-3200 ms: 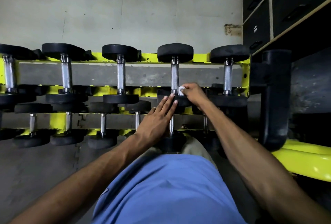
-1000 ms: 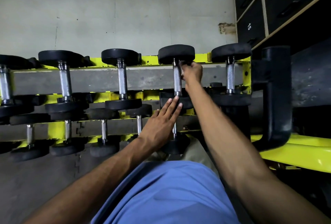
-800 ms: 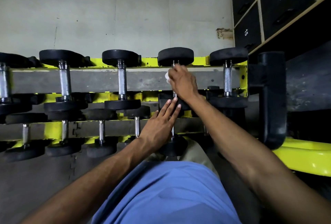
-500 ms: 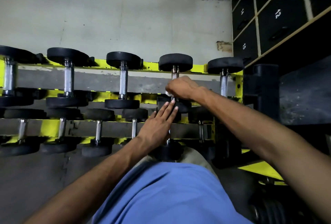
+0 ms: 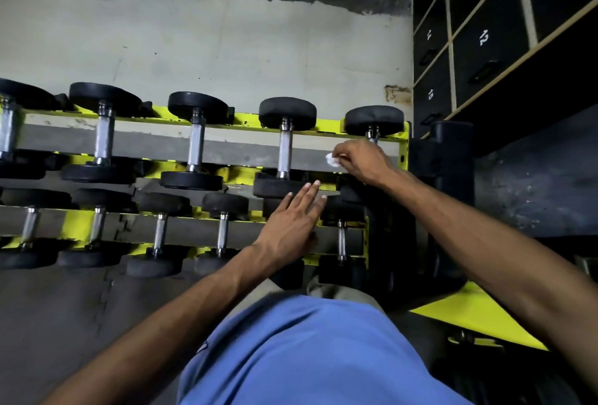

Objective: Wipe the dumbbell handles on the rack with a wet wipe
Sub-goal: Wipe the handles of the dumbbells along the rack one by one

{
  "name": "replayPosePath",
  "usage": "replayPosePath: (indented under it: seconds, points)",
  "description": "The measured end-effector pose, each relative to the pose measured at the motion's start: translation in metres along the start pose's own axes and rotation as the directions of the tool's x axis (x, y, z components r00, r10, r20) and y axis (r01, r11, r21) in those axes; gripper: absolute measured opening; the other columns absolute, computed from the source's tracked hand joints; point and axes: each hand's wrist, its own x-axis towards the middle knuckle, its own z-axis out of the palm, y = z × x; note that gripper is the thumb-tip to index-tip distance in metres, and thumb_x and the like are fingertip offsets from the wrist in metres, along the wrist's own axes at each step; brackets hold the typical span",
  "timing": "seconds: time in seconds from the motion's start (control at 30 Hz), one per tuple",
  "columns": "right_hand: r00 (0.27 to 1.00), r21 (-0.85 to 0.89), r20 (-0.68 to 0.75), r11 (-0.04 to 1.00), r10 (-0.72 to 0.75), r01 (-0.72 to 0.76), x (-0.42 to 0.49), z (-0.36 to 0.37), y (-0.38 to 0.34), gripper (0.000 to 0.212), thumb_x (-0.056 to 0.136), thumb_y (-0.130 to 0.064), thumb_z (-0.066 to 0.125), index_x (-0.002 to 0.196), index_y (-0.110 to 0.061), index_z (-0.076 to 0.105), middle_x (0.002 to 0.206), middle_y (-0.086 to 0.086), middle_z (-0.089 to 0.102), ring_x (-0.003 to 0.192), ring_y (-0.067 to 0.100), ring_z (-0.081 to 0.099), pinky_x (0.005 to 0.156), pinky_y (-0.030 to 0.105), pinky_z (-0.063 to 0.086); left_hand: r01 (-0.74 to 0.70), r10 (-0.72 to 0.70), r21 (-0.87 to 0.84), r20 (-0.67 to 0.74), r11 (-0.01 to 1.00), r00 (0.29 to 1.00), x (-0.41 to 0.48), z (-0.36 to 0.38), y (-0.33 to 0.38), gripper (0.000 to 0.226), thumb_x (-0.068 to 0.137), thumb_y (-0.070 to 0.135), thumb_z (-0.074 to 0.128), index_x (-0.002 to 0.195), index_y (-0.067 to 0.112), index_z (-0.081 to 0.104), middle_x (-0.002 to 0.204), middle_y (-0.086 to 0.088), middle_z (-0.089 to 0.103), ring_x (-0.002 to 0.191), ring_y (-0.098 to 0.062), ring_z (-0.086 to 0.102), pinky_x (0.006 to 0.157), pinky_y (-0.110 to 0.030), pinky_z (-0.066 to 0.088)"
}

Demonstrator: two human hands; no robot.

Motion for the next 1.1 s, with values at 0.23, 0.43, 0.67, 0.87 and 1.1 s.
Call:
replayPosePath:
  seconds: [0.23, 0.43, 0.67, 0.87, 1.1]
  points:
    - [0.987, -0.106, 0.134, 0.989, -0.093, 0.107, -0.038, 0.014, 0.055, 0.033, 0.09, -0.007, 0.058, 0.118, -0.019, 0.069, 0.118, 0.003, 0.069, 0.107, 0.027, 0.065, 0.078, 0.033, 0.049, -0.025, 0.025, -0.009, 0.038, 1.0, 0.999, 0.057, 0.009, 0.081, 0.087, 0.102, 0.025, 0.057, 0.169, 0.019, 0.001, 0.174, -0.01, -0.017, 0.162, -0.026, -0.009, 0.131, -0.046, 0.009]
    - [0.988, -0.361, 0.097, 0.921, -0.117, 0.144, -0.016, -0.013, 0.084, 0.018, 0.09, -0.014, 0.061, 0.1, -0.025, 0.069, 0.098, 0.0, 0.072, 0.089, 0.027, 0.07, 0.063, 0.033, 0.049, 0.051, -0.052, 0.021, 0.069, 0.998, 0.996, 0.07, 0.018, 0.103, 0.092, 0.102, 0.025, 0.058, 0.168, 0.019, -0.007, 0.172, -0.007, -0.026, 0.161, -0.025, -0.012, 0.131, -0.046, 0.011]
    - [0.923, -0.318, 0.253, 0.876, -0.291, 0.363, -0.032, -0.005, 0.096, 0.013, 0.091, -0.017, 0.059, 0.098, -0.022, 0.068, 0.098, 0.004, 0.067, 0.087, 0.025, 0.066, 0.065, 0.035, 0.052, 0.089, -0.092, 0.045, 0.071, 0.995, 0.993, 0.079, 0.019, 0.118, 0.09, 0.103, 0.033, 0.057, 0.168, 0.018, -0.003, 0.172, -0.006, -0.025, 0.161, -0.023, -0.014, 0.131, -0.046, 0.011]
    - [0.991, -0.119, -0.045, 0.986, -0.125, 0.118, -0.043, 0.022, 0.101, 0.013, 0.089, -0.018, 0.062, 0.101, -0.015, 0.058, 0.101, 0.007, 0.055, 0.083, 0.028, 0.061, 0.064, 0.039, 0.052, 0.05, -0.052, 0.035, 0.053, 0.998, 0.997, 0.086, 0.015, 0.121, 0.093, 0.101, 0.032, 0.058, 0.168, 0.024, -0.006, 0.174, -0.007, -0.019, 0.162, -0.024, -0.005, 0.13, -0.047, 0.018]
    - [0.841, 0.472, 0.063, 0.727, 0.537, -0.499, -0.063, 0.053, 0.102, 0.013, 0.088, -0.012, 0.067, 0.092, -0.023, 0.073, 0.1, 0.002, 0.074, 0.091, 0.024, 0.067, 0.083, 0.038, 0.057, 0.029, -0.033, 0.091, 0.043, 0.995, 0.999, 0.09, 0.01, 0.123, 0.083, 0.103, 0.031, 0.054, 0.169, 0.022, 0.005, 0.175, -0.01, -0.013, 0.162, -0.027, 0.0, 0.127, -0.045, 0.026]
